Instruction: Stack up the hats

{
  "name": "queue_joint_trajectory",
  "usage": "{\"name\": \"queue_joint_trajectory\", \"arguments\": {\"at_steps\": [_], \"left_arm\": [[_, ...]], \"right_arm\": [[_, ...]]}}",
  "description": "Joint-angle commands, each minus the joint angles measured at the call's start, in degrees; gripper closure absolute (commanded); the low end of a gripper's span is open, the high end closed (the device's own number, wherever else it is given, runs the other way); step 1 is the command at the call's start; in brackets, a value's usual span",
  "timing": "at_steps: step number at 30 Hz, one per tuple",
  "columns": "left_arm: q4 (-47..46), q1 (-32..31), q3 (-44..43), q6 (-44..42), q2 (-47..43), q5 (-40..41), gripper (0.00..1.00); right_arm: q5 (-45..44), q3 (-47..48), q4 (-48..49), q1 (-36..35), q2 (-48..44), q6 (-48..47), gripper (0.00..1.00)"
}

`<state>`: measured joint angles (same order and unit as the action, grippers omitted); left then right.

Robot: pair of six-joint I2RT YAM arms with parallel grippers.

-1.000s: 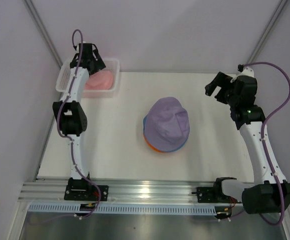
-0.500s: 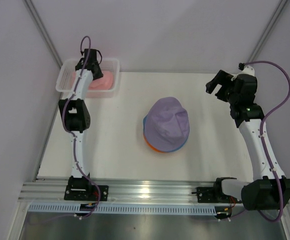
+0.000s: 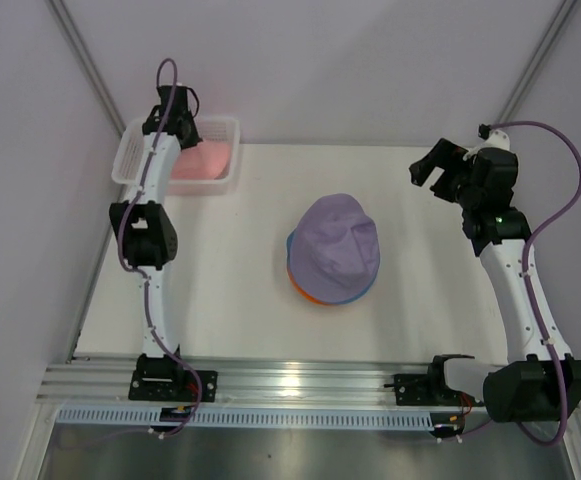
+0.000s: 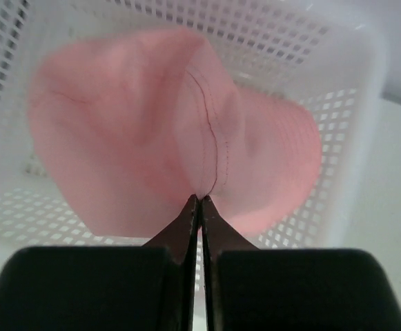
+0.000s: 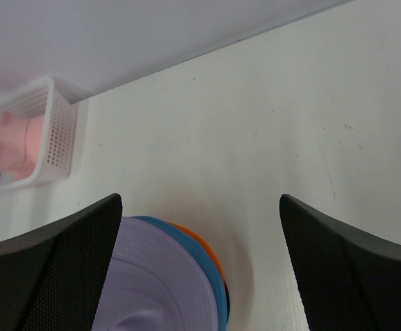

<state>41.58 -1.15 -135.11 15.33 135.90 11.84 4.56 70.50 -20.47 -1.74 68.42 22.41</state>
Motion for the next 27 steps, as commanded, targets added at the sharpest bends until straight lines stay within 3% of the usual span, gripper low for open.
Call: {"name": "queue_joint_trajectory", "arguments": {"at_steps": [1,8,17,27], "left_arm": [[-1.68,-1.83,-2.53,-3.9,-17.55,-0.58,0.99],[3.85,-9.83,0.54,-4.7,-33.05,-1.9,0.99],[7.46,-29.77,7.74,-5.84,-43.78,-2.7,0.99],[7.29,-51.29,21.98,-2.59,-52.22,2.4,0.99]], "right_arm": [[4.75,0.78,3.15,0.24,-1.89,1.14,0.0],[5.46,1.04,1.14,0.51,-5.23,2.02,0.0],[7.58,-0.36,-2.12,0.86,-16.64,7.46,0.0],[3.52,-1.94,-15.39,1.12,-26.39,8.08,0.0]]}}
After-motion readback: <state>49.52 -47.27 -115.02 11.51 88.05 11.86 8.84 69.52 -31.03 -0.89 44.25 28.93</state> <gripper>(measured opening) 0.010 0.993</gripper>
